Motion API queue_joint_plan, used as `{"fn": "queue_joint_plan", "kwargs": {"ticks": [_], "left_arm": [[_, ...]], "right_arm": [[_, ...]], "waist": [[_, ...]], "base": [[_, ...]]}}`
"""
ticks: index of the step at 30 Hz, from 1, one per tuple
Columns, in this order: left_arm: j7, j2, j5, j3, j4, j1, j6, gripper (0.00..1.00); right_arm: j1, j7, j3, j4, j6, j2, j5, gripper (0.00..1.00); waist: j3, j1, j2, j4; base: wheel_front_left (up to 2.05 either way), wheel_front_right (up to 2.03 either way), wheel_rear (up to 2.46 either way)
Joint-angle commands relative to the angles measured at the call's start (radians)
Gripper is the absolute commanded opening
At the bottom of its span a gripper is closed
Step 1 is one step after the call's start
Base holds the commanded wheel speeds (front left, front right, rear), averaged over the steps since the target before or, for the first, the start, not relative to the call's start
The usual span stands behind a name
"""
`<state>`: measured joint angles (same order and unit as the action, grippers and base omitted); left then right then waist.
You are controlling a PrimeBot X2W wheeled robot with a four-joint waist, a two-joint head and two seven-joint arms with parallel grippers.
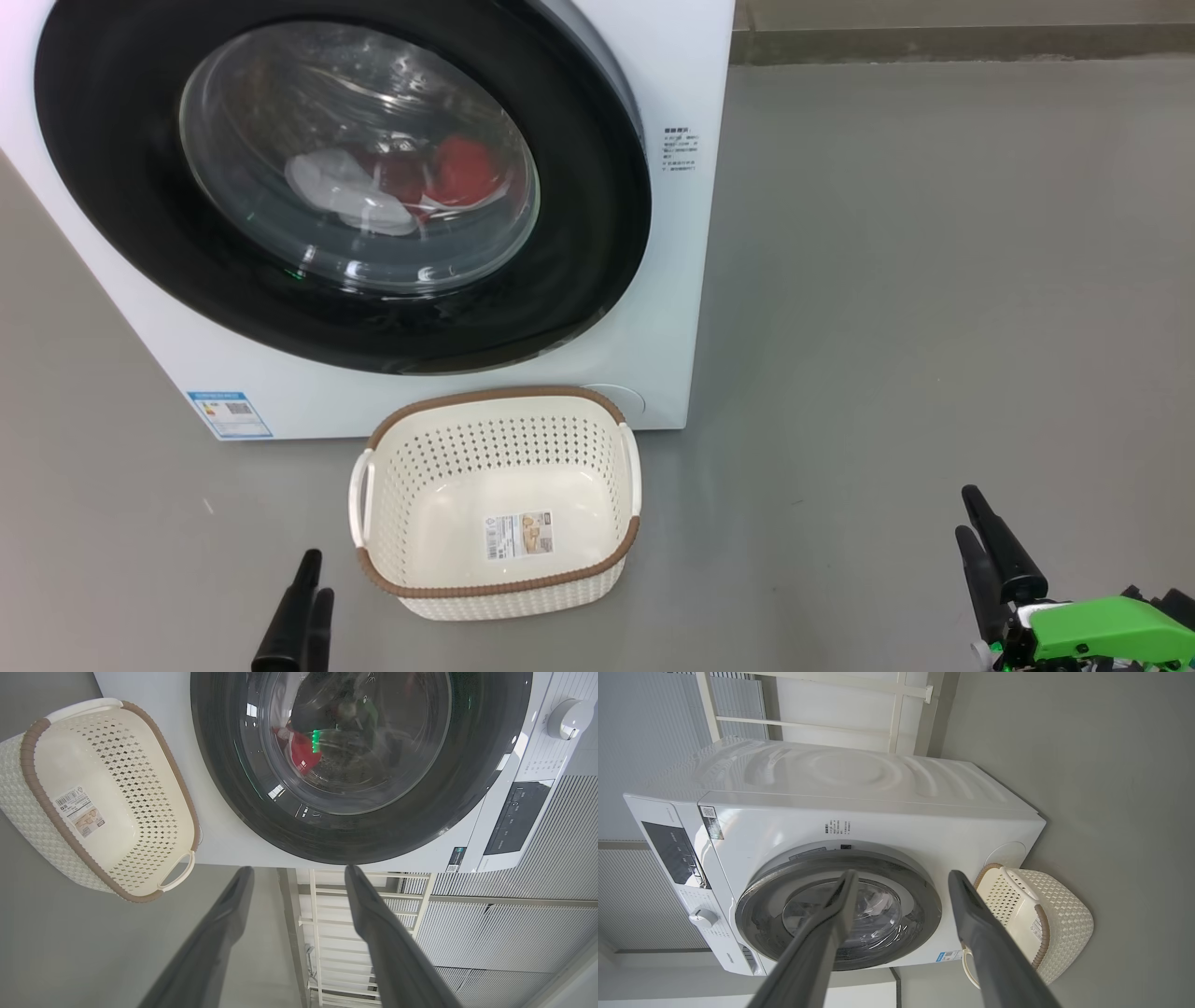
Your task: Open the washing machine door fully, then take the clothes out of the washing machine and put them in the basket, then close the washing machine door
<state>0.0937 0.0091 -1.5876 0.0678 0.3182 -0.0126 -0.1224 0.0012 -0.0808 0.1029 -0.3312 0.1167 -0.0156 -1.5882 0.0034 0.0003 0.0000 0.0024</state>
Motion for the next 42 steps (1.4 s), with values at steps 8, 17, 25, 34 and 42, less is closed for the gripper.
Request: {"fn": "queue_joint_plan", "kwargs": {"ticks": [8, 17, 25, 34, 42], "left_arm": [[-0.030, 0.017, 0.110, -0.001, -0.047, -0.016, -0.002, 1.00], [-0.057, 0.016, 0.251, -0.004, -0.065, -0.013, -0.002, 1.00], [-0.082, 0.017, 0.379, -0.014, -0.080, -0.009, -0.003, 1.00], [-0.109, 0.019, 0.515, -0.027, -0.099, -0.004, -0.003, 1.00], [-0.134, 0.021, 0.626, -0.039, -0.113, 0.002, 0.002, 1.00]], "right_arm": [[-0.014, 0.029, -0.015, 0.041, 0.002, -0.017, 0.095, 1.00], [-0.010, 0.056, -0.031, 0.054, 0.003, -0.020, 0.199, 1.00], [-0.005, 0.079, -0.047, 0.066, 0.004, -0.029, 0.311, 1.00], [0.000, 0.106, -0.070, 0.073, 0.005, -0.039, 0.440, 1.00], [0.005, 0.129, -0.086, 0.082, 0.006, -0.043, 0.541, 1.00]], "waist": [[0.006, -0.0002, 0.0000, 0.003], [0.012, -0.0002, 0.0000, 0.005], [0.017, -0.0002, 0.0000, 0.008], [0.023, -0.0002, 0.0000, 0.013], [0.023, -0.0002, 0.0000, 0.019]], "base": [[0.00, 0.00, 0.00], [0.00, 0.00, 0.00], [0.00, 0.00, 0.00], [0.00, 0.00, 0.00], [0.00, 0.00, 0.00]]}}
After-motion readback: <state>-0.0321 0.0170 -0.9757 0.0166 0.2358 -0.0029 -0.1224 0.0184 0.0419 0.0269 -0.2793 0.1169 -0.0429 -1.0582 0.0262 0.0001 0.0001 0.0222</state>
